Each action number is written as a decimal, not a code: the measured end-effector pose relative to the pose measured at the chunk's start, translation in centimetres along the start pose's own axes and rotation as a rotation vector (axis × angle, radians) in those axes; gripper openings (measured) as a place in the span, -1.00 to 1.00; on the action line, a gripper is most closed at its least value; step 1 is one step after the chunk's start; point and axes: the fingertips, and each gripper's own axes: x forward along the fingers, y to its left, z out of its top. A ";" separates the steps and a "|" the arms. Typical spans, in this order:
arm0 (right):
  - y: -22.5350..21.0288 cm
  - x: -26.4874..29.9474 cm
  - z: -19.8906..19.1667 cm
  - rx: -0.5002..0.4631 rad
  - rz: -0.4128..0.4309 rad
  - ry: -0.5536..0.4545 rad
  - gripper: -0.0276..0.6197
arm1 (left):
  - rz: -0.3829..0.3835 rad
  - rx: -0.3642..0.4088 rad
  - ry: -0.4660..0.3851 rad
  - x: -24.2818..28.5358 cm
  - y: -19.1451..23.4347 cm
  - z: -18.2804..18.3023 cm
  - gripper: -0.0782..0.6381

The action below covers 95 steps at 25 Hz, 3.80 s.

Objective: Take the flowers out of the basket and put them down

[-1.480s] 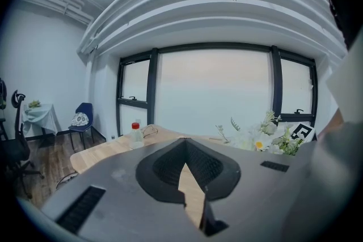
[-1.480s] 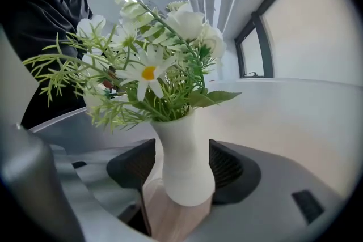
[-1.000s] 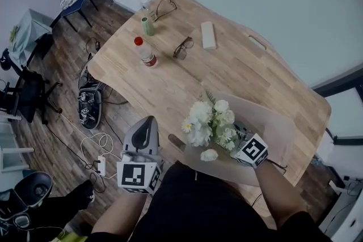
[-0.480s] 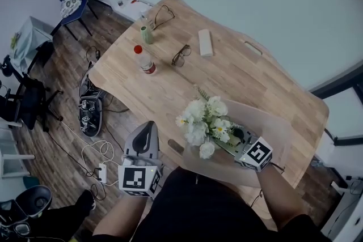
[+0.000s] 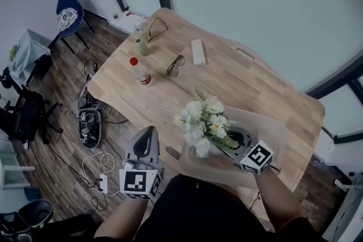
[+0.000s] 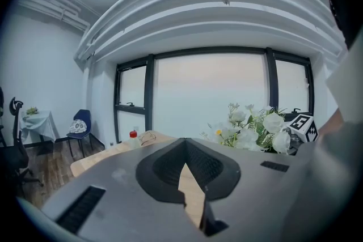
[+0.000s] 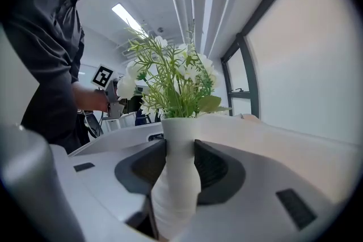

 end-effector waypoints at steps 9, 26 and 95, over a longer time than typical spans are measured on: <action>-0.6 1.9 -3.3 0.020 -0.010 0.070 -0.73 | 0.017 -0.003 0.000 -0.6 0.6 -0.1 -0.77; -1.7 4.4 -5.3 -0.015 -0.032 0.203 -0.17 | 0.075 -0.023 0.008 -1.5 3.0 -0.7 -0.77; -3.2 -15.1 10.8 -0.034 -0.469 -0.259 -0.19 | -0.379 0.060 -0.134 6.3 -12.4 6.6 -0.77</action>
